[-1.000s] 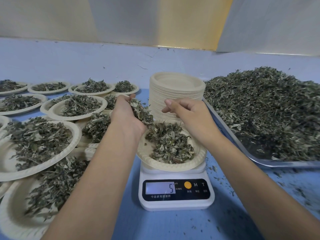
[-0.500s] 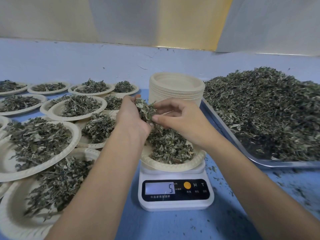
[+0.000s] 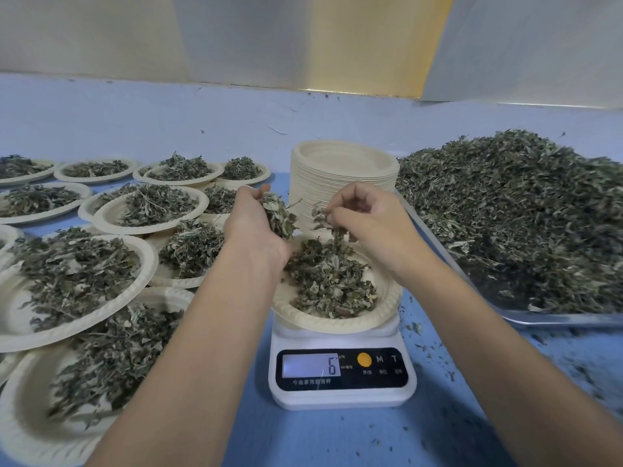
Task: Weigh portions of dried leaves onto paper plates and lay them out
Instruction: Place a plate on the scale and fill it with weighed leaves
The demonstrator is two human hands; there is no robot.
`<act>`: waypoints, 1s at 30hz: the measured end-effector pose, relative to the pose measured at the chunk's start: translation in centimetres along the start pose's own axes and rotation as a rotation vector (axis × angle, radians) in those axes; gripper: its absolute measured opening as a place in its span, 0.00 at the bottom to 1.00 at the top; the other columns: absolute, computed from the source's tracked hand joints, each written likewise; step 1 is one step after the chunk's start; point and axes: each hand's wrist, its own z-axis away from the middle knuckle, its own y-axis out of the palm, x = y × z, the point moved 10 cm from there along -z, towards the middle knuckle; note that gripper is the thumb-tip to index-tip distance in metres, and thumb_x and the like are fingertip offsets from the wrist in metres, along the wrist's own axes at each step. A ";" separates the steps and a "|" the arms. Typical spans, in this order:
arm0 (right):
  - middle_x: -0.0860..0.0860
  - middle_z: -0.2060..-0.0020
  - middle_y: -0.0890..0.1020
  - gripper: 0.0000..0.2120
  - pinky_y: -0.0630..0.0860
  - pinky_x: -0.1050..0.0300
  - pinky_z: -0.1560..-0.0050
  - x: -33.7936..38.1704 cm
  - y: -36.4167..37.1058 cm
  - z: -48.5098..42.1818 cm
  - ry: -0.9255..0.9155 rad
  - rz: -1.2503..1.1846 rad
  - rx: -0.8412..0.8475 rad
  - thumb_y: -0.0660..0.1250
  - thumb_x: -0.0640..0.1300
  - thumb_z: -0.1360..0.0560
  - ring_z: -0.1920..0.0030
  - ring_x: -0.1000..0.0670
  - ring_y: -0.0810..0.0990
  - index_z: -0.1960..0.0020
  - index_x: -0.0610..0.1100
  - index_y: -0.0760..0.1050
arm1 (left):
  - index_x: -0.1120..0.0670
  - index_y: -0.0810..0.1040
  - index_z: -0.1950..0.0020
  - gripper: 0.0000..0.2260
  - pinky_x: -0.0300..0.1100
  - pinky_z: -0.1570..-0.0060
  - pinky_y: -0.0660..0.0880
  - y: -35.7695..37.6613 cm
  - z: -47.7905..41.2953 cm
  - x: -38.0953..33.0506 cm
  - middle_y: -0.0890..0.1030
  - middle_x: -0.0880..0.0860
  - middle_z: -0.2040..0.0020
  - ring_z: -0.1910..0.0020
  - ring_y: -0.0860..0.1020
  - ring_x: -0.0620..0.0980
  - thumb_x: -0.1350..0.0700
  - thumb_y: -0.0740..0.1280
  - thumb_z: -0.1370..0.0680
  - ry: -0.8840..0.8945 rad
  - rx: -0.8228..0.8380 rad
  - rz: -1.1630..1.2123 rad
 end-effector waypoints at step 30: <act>0.48 0.46 0.80 0.16 0.77 0.61 0.52 3.7 2.3 1.5 -0.250 -0.005 0.137 0.74 0.35 0.31 0.58 0.58 0.78 0.49 0.53 0.79 | 0.54 0.73 0.60 0.09 0.43 0.56 0.77 0.9 0.0 1.7 0.78 0.52 0.57 0.58 0.78 0.52 0.57 0.57 0.22 0.009 0.008 -0.087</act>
